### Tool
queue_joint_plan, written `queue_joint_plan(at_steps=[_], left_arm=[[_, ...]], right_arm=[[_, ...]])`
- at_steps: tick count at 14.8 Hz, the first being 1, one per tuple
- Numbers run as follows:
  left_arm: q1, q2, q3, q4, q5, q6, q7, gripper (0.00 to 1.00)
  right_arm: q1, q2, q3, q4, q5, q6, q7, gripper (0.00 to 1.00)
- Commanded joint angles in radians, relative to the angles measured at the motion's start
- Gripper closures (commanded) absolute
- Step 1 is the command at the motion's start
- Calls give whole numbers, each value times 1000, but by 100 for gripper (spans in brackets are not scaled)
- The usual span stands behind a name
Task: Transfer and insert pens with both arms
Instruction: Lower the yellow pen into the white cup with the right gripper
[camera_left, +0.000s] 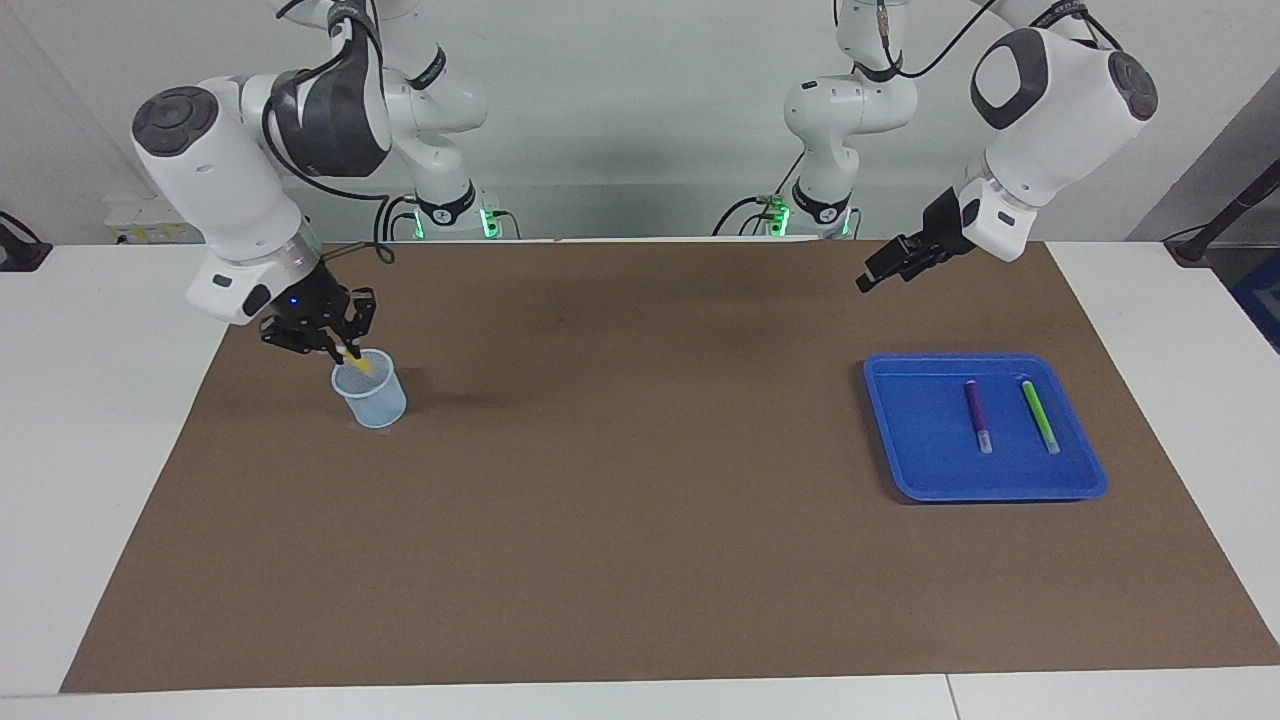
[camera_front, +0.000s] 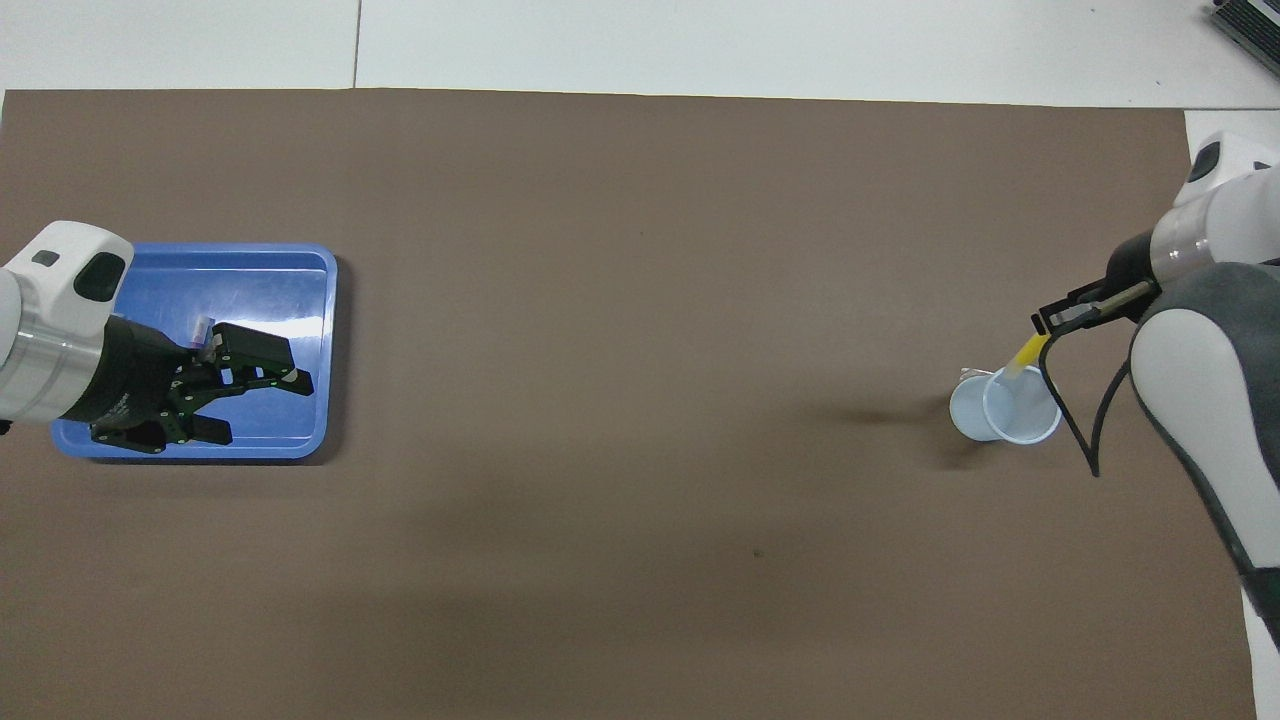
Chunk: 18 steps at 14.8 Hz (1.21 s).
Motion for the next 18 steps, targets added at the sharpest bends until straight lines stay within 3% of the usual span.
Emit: queue_joint_plan(at_steps=[1,3,7,14,17,18], left_arm=[[18,-4,-5,22,76,-40,124,0],[18,-4,-5,26,79,-43,141,0],[29,-4,-5,57,160,-37,343,0],[84,-7,-3,49,191,-23,507,0],[83,-14,-3,29,252,4,520,0],[86,-19,-3,13,262,32,538,0]], right_arm=[[-28,-99,14,-198,-25,116,-5,100],[-42,-137,13,-307,-23,204,-5,100],[-103,-148,14,-335,-23,209,0,100],[-122,-162,13,-473,-6,375,244,100],[-119,-154,14,-487,7,387,360,100],[-122,-154,14,-487,11,384,366,89]])
